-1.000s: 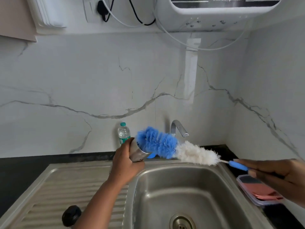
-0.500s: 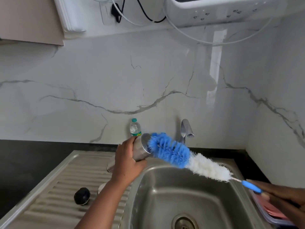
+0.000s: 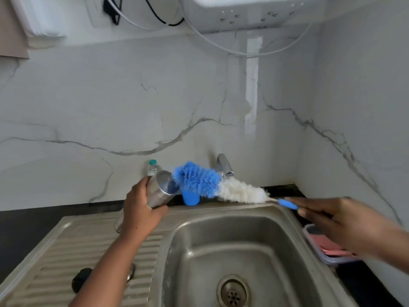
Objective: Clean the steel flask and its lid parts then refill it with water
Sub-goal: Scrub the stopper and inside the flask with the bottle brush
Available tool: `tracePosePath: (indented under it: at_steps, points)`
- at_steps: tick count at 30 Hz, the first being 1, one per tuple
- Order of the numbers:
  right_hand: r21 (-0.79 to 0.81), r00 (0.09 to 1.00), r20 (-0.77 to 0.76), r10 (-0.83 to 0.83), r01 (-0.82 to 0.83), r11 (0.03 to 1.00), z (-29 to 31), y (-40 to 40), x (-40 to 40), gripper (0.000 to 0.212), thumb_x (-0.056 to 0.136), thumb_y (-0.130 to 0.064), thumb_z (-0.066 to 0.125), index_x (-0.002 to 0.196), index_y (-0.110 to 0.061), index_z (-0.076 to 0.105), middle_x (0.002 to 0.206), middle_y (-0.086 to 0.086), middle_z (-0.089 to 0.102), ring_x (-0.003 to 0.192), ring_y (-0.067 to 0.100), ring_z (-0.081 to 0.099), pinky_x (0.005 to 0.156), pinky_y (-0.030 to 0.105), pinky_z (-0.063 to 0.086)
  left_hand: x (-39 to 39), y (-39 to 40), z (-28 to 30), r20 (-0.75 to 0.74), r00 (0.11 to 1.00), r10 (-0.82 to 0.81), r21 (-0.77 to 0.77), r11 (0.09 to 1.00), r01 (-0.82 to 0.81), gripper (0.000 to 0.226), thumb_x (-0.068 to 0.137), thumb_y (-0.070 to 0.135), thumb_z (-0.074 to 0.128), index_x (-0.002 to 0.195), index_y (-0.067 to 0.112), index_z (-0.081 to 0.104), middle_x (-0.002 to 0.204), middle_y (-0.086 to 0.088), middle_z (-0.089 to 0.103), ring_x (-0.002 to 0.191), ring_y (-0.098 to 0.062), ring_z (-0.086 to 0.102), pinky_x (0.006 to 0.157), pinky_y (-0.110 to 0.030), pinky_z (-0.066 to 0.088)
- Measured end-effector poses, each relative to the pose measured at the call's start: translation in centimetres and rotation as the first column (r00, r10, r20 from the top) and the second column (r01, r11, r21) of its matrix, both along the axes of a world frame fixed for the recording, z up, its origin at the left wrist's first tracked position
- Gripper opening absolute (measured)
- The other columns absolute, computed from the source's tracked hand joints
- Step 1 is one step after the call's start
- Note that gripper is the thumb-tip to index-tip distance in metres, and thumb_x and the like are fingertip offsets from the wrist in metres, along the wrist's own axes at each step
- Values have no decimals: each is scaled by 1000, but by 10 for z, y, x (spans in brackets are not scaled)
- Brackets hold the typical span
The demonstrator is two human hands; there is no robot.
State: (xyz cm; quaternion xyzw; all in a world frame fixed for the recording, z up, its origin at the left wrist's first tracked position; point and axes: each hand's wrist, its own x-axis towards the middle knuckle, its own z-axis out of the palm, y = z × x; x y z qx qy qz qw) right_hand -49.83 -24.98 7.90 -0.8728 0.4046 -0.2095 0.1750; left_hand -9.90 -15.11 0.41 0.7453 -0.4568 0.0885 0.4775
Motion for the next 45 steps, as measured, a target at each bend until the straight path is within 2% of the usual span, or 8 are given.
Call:
tracePosePath:
  at_steps: [11, 15, 20, 24, 27, 30, 37, 45]
  points:
    - [-69, 998, -61, -11, 7, 998, 17, 28, 15, 34, 87, -55, 46, 95, -87, 39, 83, -45, 61, 67, -14, 61, 74, 20, 54, 18, 5, 5, -17, 999, -50, 6, 999, 50, 89, 58, 10, 87, 137, 16, 47, 126, -8, 56, 111, -30, 53, 94, -51, 47]
    - [-121, 996, -60, -60, 53, 991, 26, 33, 26, 33, 89, -55, 43, 90, -87, 36, 61, -28, 60, 47, -4, 52, 49, 16, 40, 17, 5, 0, 5, 993, -121, 42, 992, 121, 90, 57, 12, 84, 138, 18, 45, 127, -6, 55, 109, -27, 54, 92, -52, 49]
    - [-55, 996, -60, 66, -69, 996, 13, 45, 34, 38, 89, -55, 45, 98, -89, 32, 78, -44, 61, 64, -11, 60, 71, 20, 52, 22, 10, 1, -143, 983, -113, -29, 993, 110, 87, 51, 34, 75, 132, 27, 44, 120, 1, 58, 106, -23, 58, 88, -52, 52]
    - [18, 999, -52, -12, 13, 1000, 7, 38, 23, 34, 62, -92, 20, 95, -91, 30, 62, -29, 62, 49, -1, 56, 59, 17, 47, 31, 20, -2, -127, 989, -80, -3, 997, 81, 88, 49, 39, 70, 132, 27, 45, 120, 1, 58, 106, -24, 57, 89, -53, 51]
    - [-30, 997, -70, -37, 35, 999, 1, 28, 27, 63, 50, -100, 6, 104, -86, 34, 73, -15, 71, 61, 4, 66, 66, 22, 52, 25, 24, -5, -121, 987, -102, 26, 994, 106, 90, 51, 35, 72, 135, 28, 42, 123, 2, 55, 108, -21, 55, 90, -50, 51]
    - [-2, 995, -45, 84, -85, 996, 5, 36, 47, 40, 70, -90, 23, 108, -85, 35, 104, -22, 70, 83, -6, 66, 77, 27, 56, 19, 25, -8, -175, 975, -135, 1, 991, 137, 90, 51, 33, 73, 136, 27, 43, 122, 3, 55, 107, -20, 57, 89, -47, 53]
    - [31, 998, -30, 56, -56, 998, -15, 32, 28, 64, 56, -101, 13, 111, -80, 40, 80, -19, 71, 68, 2, 66, 79, 25, 57, 23, 38, -9, -330, 936, -126, -80, 991, 105, 77, 54, 22, 74, 119, 49, 42, 119, 6, 58, 106, -15, 59, 82, -31, 50]
    - [48, 987, -90, 134, -130, 990, -13, 42, 55, 61, 61, -98, 15, 115, -79, 38, 110, -21, 69, 105, 4, 65, 91, 30, 54, 20, 48, -20, -357, 923, -143, -85, 989, 120, 74, 59, 17, 78, 116, 50, 46, 117, 10, 59, 104, -9, 60, 80, -27, 50]
